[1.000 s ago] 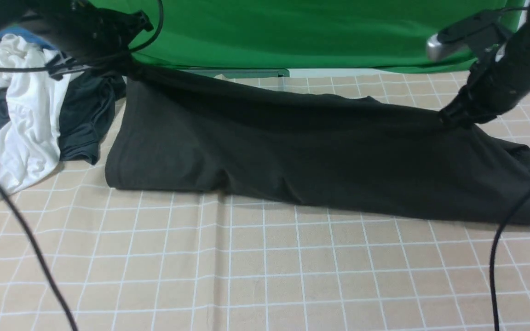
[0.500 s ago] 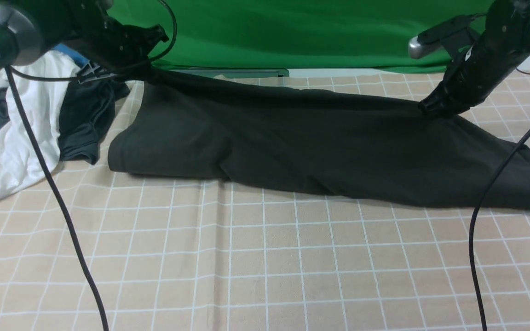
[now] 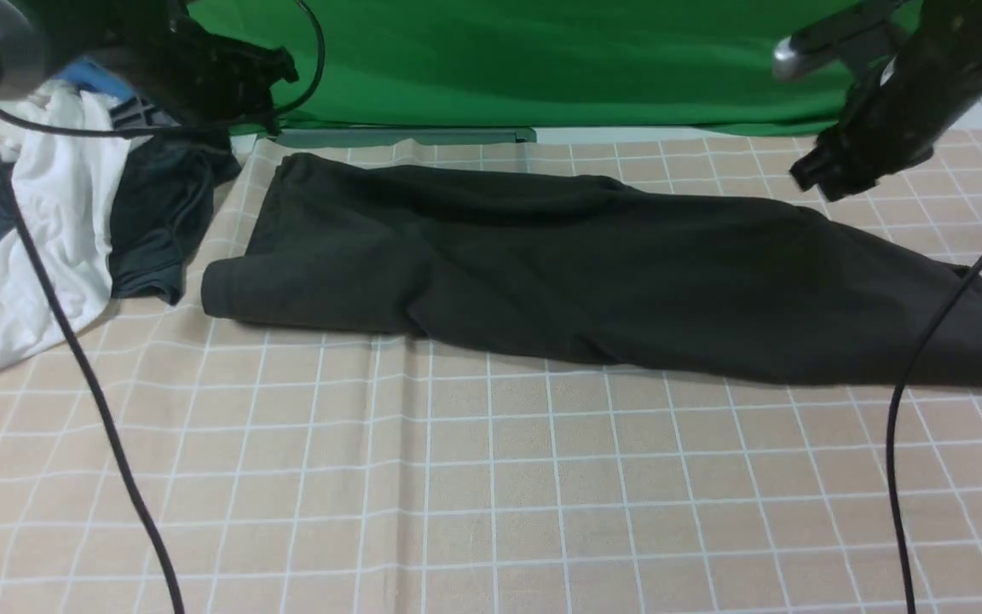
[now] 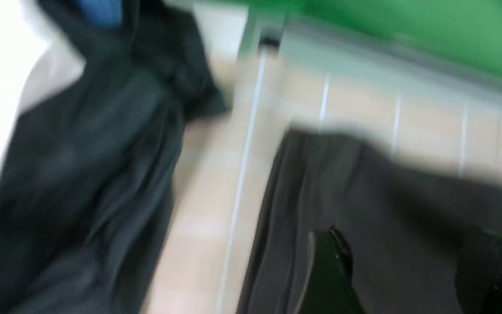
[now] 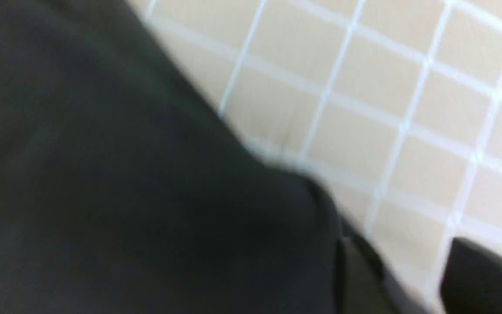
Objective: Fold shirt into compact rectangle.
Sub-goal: 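Fold the black garment in half by bringing its near edge over to the far edge, then pull the folded dark garment lengthwise by its ends to straighten it flat on the table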
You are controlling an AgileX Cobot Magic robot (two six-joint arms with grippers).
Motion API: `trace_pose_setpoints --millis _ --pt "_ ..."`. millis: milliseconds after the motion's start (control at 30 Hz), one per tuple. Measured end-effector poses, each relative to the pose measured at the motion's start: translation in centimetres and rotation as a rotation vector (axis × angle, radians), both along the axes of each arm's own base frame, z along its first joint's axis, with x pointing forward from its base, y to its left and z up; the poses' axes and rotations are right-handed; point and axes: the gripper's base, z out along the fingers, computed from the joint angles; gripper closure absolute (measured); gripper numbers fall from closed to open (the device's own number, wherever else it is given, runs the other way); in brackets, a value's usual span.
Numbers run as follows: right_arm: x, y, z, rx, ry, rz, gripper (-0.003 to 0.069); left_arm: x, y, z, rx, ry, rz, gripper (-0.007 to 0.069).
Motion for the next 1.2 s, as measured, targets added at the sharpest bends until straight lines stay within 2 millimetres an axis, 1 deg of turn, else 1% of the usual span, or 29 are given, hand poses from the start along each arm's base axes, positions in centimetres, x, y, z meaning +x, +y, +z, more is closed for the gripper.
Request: trace_pose_setpoints --millis 33,67,100,133,200,233,267,300,400,500,567,633,667,700,800,833,867,900,933,967,1000,1033,1100,1167,1200 --pt "-0.9 -0.1 1.3 -0.003 0.029 -0.007 0.0481 -0.9 0.0 0.6 0.03 0.054 -0.057 0.0306" --pt "-1.7 -0.2 2.3 -0.006 0.051 -0.013 0.0543 -1.5 0.0 0.8 0.048 0.103 -0.094 0.0352" --pt "-2.7 -0.3 3.5 -0.008 0.074 -0.018 0.0588 -2.3 0.0 0.8 0.064 0.172 -0.132 0.0419" --pt "-3.6 -0.5 4.6 -0.009 0.092 -0.023 0.061 -2.7 0.1 0.7 0.078 0.216 -0.156 0.049" --pt "-5.0 -0.7 5.8 -0.004 0.11 -0.031 0.062 -3.4 0.2 0.4 0.1 0.279 -0.18 0.0567" --pt "-5.7 -0.7 6.1 0.006 0.123 -0.033 0.062 -3.8 0.3 0.1 0.108 0.308 -0.188 0.0589" --pt "-5.8 -0.8 6.1 0.007 0.126 -0.033 0.062 -3.9 0.4 0.1 0.11 0.311 -0.188 0.0594" --pt "-6.7 -0.8 6.5 0.016 0.134 -0.026 0.0621 -4.4 0.4 -0.2 0.109 0.336 -0.193 0.0607" --pt "-8.6 -0.7 6.5 0.056 0.156 -0.018 0.0621 -5.5 0.3 -0.4 0.095 0.368 -0.196 0.0605" --pt "-9.8 -0.4 6.4 0.097 0.144 -0.004 0.0621 -5.7 0.3 -0.4 0.097 0.364 -0.197 0.0598" --pt "-10.1 -0.3 6.2 0.119 0.148 -0.002 0.0621 -5.5 0.3 -0.4 0.1 0.346 -0.194 0.0565" --pt "-10.2 -0.2 6.0 0.132 0.151 -0.003 0.0622 -5.4 0.3 -0.4 0.101 0.331 -0.191 0.0505" --pt "-10.3 -0.2 5.9 0.136 0.154 -0.005 0.0621 -5.3 0.3 -0.4 0.101 0.325 -0.191 0.044" --pt "-10.2 -0.2 5.8 0.137 0.153 -0.005 0.0621 -5.3 0.3 -0.4 0.101 0.324 -0.191 0.0407" --pt "-10.2 -0.2 5.8 0.14 0.148 -0.005 0.0621 -5.0 0.3 -0.9 0.101 0.318 -0.188 0.022" --pt "-10.2 -0.2 5.8 0.141 0.148 -0.005 0.0621 -4.9 0.3 -1.2 0.101 0.322 -0.188 0.0169" --pt "-10.2 -0.2 5.8 0.141 0.148 -0.005 0.0621 -4.7 0.3 -1.8 0.099 0.332 -0.188 0.0097" --pt "-10.2 -0.2 5.8 0.141 0.147 -0.005 0.0621 -4.6 0.3 -2.1 0.097 0.339 -0.188 0.0065" --pt "-10.2 -0.2 5.8 0.141 0.147 -0.005 0.0621 -4.5 0.2 -2.9 0.087 0.356 -0.188 0.0011" --pt "-10.2 -0.2 5.8 0.141 0.147 -0.005 0.0621 -4.4 0.2 -3.1 0.082 0.361 -0.188 -0.0002" --pt "-10.2 -0.2 5.8 0.141 0.148 -0.005 0.0621 -4.2 0.0 -4.1 0.064 0.381 -0.187 -0.0034" --pt "-10.2 -0.2 5.8 0.141 0.148 -0.005 0.0621 -4.1 -0.1 -4.9 0.047 0.401 -0.186 -0.0044" --pt "-10.2 -0.2 5.8 0.141 0.148 -0.006 0.0621 -4.1 -0.3 -5.8 0.02 0.433 -0.187 -0.0033" --pt "-10.2 -0.6 5.8 0.146 0.148 -0.02 0.0621 -4.2 -0.6 -6.9 -0.011 0.487 -0.19 0.005" --pt "-10.2 -1.0 5.8 0.15 0.152 -0.035 0.0621 -4.2 -0.6 -7.4 -0.019 0.507 -0.192 0.0108"
